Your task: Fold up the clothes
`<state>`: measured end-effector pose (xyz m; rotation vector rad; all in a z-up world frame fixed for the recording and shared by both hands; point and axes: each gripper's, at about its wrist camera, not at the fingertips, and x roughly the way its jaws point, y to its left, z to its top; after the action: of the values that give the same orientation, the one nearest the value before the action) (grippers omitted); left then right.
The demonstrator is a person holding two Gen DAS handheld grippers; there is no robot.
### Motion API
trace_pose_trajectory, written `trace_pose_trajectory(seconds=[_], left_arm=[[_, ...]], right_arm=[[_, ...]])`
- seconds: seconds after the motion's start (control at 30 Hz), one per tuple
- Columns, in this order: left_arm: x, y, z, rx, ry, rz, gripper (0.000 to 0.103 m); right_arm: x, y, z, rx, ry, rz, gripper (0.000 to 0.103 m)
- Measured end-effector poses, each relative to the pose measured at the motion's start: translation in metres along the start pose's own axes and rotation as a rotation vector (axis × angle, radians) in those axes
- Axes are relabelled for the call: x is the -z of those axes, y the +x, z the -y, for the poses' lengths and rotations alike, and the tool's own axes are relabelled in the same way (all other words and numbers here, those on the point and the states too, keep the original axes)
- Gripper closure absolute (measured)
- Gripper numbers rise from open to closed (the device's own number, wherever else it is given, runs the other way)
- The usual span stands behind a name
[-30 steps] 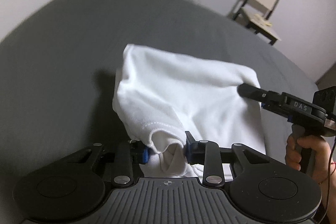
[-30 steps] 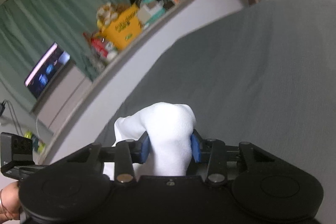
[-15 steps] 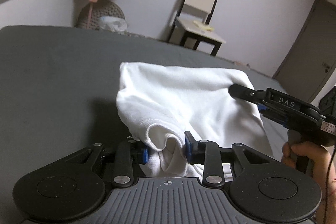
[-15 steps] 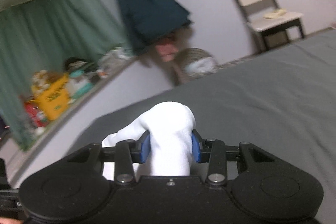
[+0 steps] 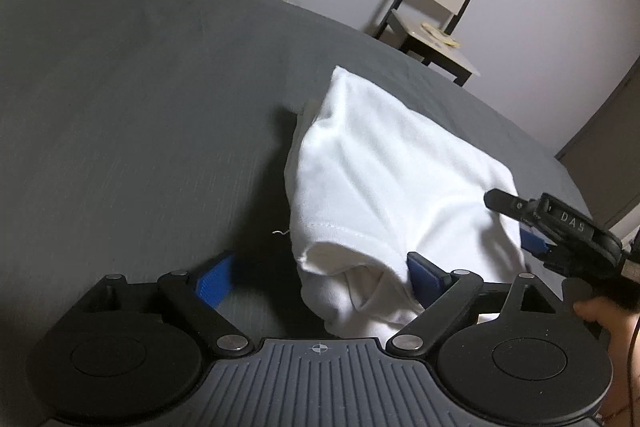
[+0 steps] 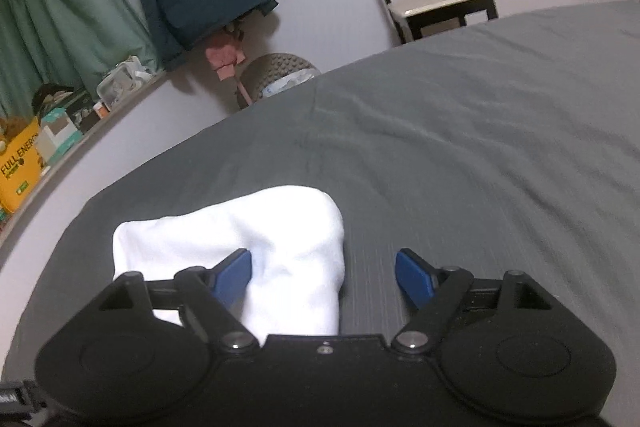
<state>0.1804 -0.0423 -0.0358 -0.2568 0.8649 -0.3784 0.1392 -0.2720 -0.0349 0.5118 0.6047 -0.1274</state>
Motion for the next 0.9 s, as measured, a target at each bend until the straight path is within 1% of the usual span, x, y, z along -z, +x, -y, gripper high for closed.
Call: trace_pose_trajectory(seconds=[0.07, 0.1, 0.13, 0.2, 0.23, 0.33, 0.43, 0.53, 0.6, 0.7, 0.8, 0.9], left_arm=[[0.004, -0.013, 0.006, -0.02, 0.046, 0.049, 0.012], [0.006, -0.02, 0.009, -0.031, 0.069, 0.074, 0.009], [0.011, -0.033, 0.006, -0.044, 0.109, 0.108, 0.009], [0.019, -0.054, 0.002, -0.067, 0.18, 0.154, 0.008], [0.023, -0.065, -0.002, -0.074, 0.21, 0.171, 0.008], [0.033, -0.076, -0.014, -0.082, 0.236, 0.162, 0.008], [0.049, -0.078, -0.022, -0.105, 0.267, 0.168, 0.008], [0.062, -0.076, -0.024, -0.117, 0.308, 0.168, 0.008], [0.069, -0.074, -0.024, -0.109, 0.349, 0.166, 0.008], [0.073, -0.067, -0.02, -0.103, 0.397, 0.164, 0.008], [0.076, -0.061, -0.016, -0.082, 0.423, 0.161, 0.008], [0.078, -0.053, -0.01, -0.062, 0.467, 0.15, 0.008]], right_arm=[[0.002, -0.017, -0.009, 0.023, -0.004, 0.053, 0.026], [0.003, -0.026, -0.014, 0.03, -0.011, 0.088, 0.024], [0.009, -0.036, -0.023, 0.045, -0.022, 0.124, 0.021], [0.023, -0.054, -0.043, 0.082, -0.036, 0.193, 0.004], [0.033, -0.061, -0.056, 0.109, -0.036, 0.222, 0.0], [0.065, -0.072, -0.089, 0.182, -0.058, 0.249, 0.0], [0.098, -0.076, -0.116, 0.25, -0.139, 0.253, 0.0], [0.123, -0.078, -0.129, 0.286, -0.213, 0.235, 0.0], [0.131, -0.078, -0.133, 0.295, -0.235, 0.22, 0.0], [0.14, -0.079, -0.131, 0.309, -0.224, 0.193, 0.0], [0.148, -0.077, -0.127, 0.329, -0.175, 0.159, 0.0], [0.149, -0.07, -0.121, 0.344, -0.142, 0.111, 0.0]])
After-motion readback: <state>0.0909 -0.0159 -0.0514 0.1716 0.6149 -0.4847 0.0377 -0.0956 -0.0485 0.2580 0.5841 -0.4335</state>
